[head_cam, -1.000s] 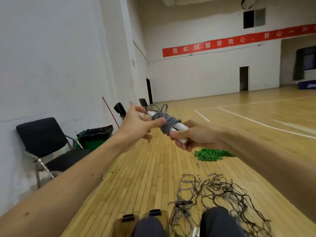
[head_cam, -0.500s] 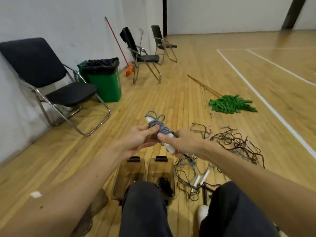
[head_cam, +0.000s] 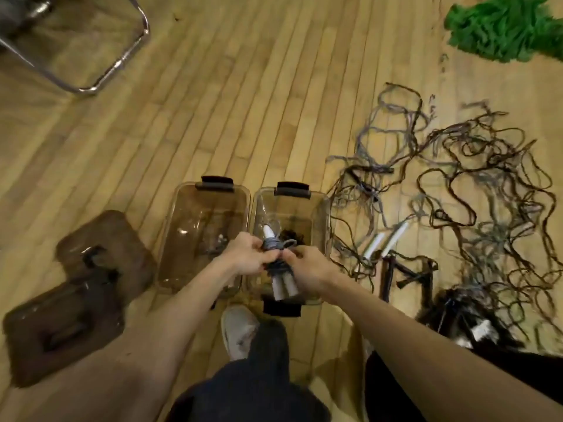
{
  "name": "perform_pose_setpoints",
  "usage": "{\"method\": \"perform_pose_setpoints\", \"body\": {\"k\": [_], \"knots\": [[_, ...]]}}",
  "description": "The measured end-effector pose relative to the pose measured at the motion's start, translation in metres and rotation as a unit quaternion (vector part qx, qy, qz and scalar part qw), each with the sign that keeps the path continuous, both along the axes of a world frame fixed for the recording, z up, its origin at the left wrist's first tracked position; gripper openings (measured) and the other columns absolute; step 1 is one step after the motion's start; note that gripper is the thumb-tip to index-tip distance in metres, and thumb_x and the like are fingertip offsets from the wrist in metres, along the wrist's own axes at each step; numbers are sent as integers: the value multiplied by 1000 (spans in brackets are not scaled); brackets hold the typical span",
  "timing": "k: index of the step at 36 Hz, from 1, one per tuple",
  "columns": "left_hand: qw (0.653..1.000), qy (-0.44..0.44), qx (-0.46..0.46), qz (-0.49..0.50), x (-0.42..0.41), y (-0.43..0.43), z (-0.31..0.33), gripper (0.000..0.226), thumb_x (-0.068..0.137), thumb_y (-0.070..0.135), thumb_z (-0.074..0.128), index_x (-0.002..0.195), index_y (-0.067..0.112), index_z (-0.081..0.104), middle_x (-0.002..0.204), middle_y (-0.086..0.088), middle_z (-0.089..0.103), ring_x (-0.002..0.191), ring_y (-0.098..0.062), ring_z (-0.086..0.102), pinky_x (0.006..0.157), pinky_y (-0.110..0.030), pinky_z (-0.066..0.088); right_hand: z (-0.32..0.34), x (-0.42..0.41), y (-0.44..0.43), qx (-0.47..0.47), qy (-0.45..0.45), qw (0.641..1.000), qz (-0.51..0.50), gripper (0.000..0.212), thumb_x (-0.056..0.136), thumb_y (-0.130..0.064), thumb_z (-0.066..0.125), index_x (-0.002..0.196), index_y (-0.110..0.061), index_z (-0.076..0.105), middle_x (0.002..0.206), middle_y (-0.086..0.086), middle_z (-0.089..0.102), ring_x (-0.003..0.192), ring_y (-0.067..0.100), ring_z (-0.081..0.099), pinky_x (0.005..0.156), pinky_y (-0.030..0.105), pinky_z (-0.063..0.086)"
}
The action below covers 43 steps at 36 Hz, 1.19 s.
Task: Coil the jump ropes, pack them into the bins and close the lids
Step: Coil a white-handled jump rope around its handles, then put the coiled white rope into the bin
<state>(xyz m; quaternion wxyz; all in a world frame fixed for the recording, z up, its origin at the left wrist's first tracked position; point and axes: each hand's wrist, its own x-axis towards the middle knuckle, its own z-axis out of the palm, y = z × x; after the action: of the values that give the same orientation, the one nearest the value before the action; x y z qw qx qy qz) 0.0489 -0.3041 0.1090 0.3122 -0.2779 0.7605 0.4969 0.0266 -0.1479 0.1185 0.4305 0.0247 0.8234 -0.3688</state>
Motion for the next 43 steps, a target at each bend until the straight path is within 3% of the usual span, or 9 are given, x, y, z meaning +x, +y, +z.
{"method": "perform_pose_setpoints", "body": {"k": [2,4,8,12,19,25,30,35,43], "knots": [[999,-34,-25,2,-8,5,-41,29,90,28,74,109,5,69,95,-9,71,92,-28,69,86,-41,58,-33,-7,-3,4,-33,999,-14,37,109,-30,39,132,-10,60,122,8,66,97,14,60,67,20,45],[996,-53,-65,0,-14,13,-71,32,91,34,72,110,8,68,90,-4,68,92,-26,65,82,-37,55,-62,-15,-4,8,-56,998,-22,38,109,-29,39,136,-10,58,127,8,64,108,18,60,81,24,45],[987,-75,-142,21,-26,34,-115,36,96,34,65,123,10,62,123,-12,64,114,-31,60,89,-35,47,-108,-26,-11,8,-78,997,-13,34,108,-29,43,132,-11,58,121,6,65,113,22,60,88,28,48],[977,-80,-182,79,-31,47,-136,31,102,21,54,128,4,56,132,-19,56,121,-34,55,93,-37,44,-132,-23,-21,5,-75,997,-8,37,108,-25,41,140,-10,53,129,10,63,120,25,58,102,35,45],[962,-81,-261,13,-27,52,-152,23,103,8,45,115,3,64,123,-23,61,115,-39,58,78,-35,41,-151,-21,-20,8,-97,995,-12,33,109,-25,41,114,-4,66,102,11,67,96,22,60,80,28,43],[940,-82,-296,-147,-27,51,-120,22,98,9,54,119,5,58,122,-20,57,115,-39,56,84,-41,46,-133,-31,-6,20,-125,991,51,28,105,-18,48,111,0,69,110,18,69,105,32,64,87,38,51],[885,66,-370,-274,-52,71,-60,14,97,7,57,110,6,59,101,-11,59,94,-28,61,70,-33,43,-82,-77,32,-3,-177,980,94,20,107,-18,46,104,-3,60,101,14,63,89,25,63,74,30,56],[915,217,-244,-236,-86,124,-30,15,100,17,54,106,15,68,94,-3,66,88,-22,64,77,-40,57,-27,-125,102,46,-114,988,92,22,108,-17,44,113,-2,59,90,12,64,70,22,64,59,24,57],[978,43,48,-196,-103,233,-66,16,100,15,59,95,6,72,83,-10,72,69,-23,70,71,-38,63,-38,-129,245,152,-45,987,-18,24,105,-11,49,117,4,64,106,21,71,76,22,67,80,37,62]]}}
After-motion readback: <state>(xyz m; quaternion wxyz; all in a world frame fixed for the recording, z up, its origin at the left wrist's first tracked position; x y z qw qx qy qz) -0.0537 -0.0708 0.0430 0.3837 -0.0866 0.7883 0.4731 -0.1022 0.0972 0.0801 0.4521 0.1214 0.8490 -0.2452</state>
